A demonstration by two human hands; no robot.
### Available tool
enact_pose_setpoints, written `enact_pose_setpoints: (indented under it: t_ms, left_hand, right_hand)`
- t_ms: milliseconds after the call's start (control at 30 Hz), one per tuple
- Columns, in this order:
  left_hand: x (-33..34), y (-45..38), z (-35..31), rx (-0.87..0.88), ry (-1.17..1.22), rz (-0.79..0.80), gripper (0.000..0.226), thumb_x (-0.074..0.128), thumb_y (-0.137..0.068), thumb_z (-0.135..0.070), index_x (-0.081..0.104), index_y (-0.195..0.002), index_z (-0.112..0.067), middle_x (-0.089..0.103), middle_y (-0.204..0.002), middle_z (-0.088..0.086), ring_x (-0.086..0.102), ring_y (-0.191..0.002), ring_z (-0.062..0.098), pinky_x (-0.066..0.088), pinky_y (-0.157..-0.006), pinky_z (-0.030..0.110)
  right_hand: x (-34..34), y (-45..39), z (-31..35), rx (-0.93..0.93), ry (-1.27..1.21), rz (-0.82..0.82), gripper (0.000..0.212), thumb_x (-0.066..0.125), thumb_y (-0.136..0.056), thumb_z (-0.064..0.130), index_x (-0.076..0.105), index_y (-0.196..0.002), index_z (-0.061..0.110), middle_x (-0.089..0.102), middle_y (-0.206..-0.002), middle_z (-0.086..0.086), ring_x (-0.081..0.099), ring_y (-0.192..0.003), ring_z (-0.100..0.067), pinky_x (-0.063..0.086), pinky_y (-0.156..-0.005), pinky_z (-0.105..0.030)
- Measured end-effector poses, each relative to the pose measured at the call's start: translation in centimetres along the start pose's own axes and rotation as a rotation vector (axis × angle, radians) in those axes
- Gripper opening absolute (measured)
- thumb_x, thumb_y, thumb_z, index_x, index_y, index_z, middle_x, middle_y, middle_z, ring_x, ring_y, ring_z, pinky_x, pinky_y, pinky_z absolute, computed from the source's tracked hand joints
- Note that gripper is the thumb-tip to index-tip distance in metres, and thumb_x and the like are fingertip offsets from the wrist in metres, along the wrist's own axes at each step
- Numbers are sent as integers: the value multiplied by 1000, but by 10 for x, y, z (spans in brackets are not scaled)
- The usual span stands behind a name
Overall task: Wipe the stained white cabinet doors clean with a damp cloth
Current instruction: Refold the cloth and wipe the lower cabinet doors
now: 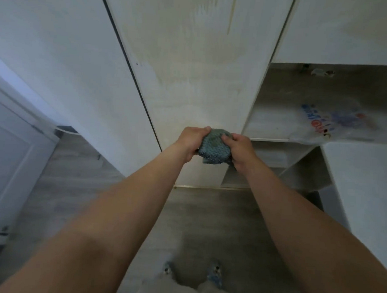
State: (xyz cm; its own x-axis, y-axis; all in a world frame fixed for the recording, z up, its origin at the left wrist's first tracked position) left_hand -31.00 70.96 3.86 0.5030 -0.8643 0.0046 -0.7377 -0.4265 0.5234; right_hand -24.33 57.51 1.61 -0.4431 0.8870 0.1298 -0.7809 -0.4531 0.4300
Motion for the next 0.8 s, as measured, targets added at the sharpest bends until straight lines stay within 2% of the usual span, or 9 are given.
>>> enact_pose_setpoints:
  t_ms: [167, 333, 433, 500, 567, 633, 700, 733, 800]
  left_hand:
    - [-21, 26, -37, -14, -81, 193, 35, 60, -94, -51, 65, -110, -20, 70, -113, 8, 67, -103, 29, 55, -88, 45]
    - [-32, 49, -123, 285, 227, 184, 6, 63, -95, -11, 61, -100, -7, 70, -101, 17, 69, -92, 33, 58, -79, 47]
    - [-34, 69, -180, 384, 318, 188, 5, 61, -97, -9, 59, -100, -6, 69, -100, 18, 69, -88, 33, 58, -84, 51]
    - [-35, 85, -214, 434, 363, 181, 6, 60, -97, -7, 56, -102, -5, 67, -96, 18, 68, -83, 30, 59, -80, 45]
    - [-38, 97, -245, 497, 376, 144, 18, 61, -96, -5, 53, -111, -3, 64, -101, 18, 67, -85, 29, 59, -79, 43]
    - [-47, 116, -277, 667, 220, 11, 47, 69, -91, -13, 44, -131, -7, 59, -114, 13, 64, -98, 26, 57, -89, 44]
    - [-59, 148, -315, 944, -104, -288, 65, 73, -86, -29, 39, -141, -24, 51, -120, 4, 56, -106, 18, 50, -96, 35]
    - [-63, 169, -330, 1108, -186, -413, 60, 70, -86, -32, 45, -140, -29, 50, -119, 0, 54, -107, 17, 48, -96, 34]
    - [-61, 205, -369, 1373, -200, -379, 42, 61, -89, -27, 60, -131, -25, 57, -111, -7, 60, -105, 17, 51, -94, 39]
  right_hand:
    - [40, 16, 58, -62, -26, 51, 24, 53, -103, 23, 63, -109, 2, 68, -102, -20, 69, -90, -34, 59, -79, -47]
    - [53, 36, 154, -295, -53, -247, 43, 63, -92, 47, 52, -105, 8, 66, -109, -20, 68, -91, -30, 57, -73, -42]
    - [74, 58, 195, -272, -155, -125, 49, 58, -92, 56, 54, -115, 13, 68, -108, -12, 69, -95, -29, 58, -70, -39]
    - [91, 76, 219, -294, -156, -80, 38, 64, -94, 40, 58, -116, 10, 70, -107, -14, 69, -96, -31, 59, -72, -41]
    - [102, 89, 248, -407, -210, -164, 8, 65, -93, 11, 64, -99, 6, 70, -100, -18, 68, -87, -30, 59, -68, -37]
    - [111, 104, 288, -530, -271, -273, 14, 64, -89, -3, 65, -84, 11, 70, -93, -16, 68, -81, -29, 59, -70, -37]
    - [121, 128, 341, -682, -303, -320, 19, 67, -86, -2, 65, -80, 16, 70, -88, -11, 70, -84, -29, 61, -76, -40]
    - [126, 140, 364, -748, -287, -343, 18, 70, -84, 1, 63, -82, 18, 71, -91, -11, 71, -85, -28, 61, -77, -42]
    - [134, 168, 417, -893, -270, -372, 20, 73, -82, 9, 58, -86, 22, 70, -98, -11, 71, -86, -27, 61, -76, -46]
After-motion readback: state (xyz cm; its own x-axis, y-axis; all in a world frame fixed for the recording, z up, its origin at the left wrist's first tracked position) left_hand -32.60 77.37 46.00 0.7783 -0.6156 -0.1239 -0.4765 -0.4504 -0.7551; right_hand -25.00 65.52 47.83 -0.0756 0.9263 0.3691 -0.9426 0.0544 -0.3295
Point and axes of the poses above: each hand's wrist, its own y-axis away from the middle knuckle, its own x-axis out of the palm, z = x × y, the point moved 5 cm from there along -y, towards the middle knuckle
